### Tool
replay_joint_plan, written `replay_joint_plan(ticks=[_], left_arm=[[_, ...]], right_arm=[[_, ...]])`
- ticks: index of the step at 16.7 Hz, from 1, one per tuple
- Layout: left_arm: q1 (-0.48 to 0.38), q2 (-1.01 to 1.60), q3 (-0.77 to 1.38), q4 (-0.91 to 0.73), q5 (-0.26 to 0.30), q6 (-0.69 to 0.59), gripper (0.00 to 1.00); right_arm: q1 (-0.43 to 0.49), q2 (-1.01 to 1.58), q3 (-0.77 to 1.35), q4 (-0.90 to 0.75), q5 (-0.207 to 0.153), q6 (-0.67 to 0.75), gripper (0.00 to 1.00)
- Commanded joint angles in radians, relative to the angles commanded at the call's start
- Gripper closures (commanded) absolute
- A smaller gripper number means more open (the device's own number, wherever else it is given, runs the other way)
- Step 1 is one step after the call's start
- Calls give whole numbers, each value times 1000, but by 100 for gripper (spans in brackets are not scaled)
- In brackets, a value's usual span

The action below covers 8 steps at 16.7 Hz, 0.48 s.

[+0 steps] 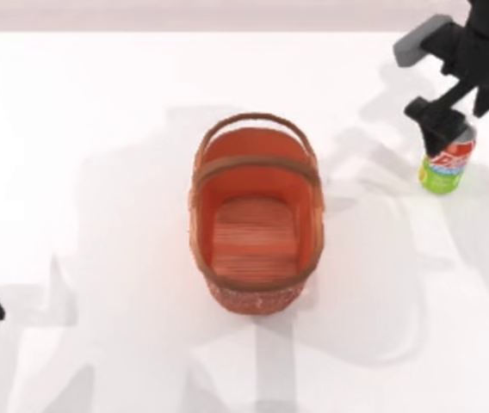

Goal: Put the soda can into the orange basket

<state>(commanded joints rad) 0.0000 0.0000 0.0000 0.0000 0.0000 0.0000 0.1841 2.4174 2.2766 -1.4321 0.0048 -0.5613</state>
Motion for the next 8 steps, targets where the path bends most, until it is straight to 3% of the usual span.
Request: replay_joint_plan(ticks=[8], left_arm=[[0,0,0,0,0,0,0]], right_arm=[[1,-2,-176,176,0,1,0]])
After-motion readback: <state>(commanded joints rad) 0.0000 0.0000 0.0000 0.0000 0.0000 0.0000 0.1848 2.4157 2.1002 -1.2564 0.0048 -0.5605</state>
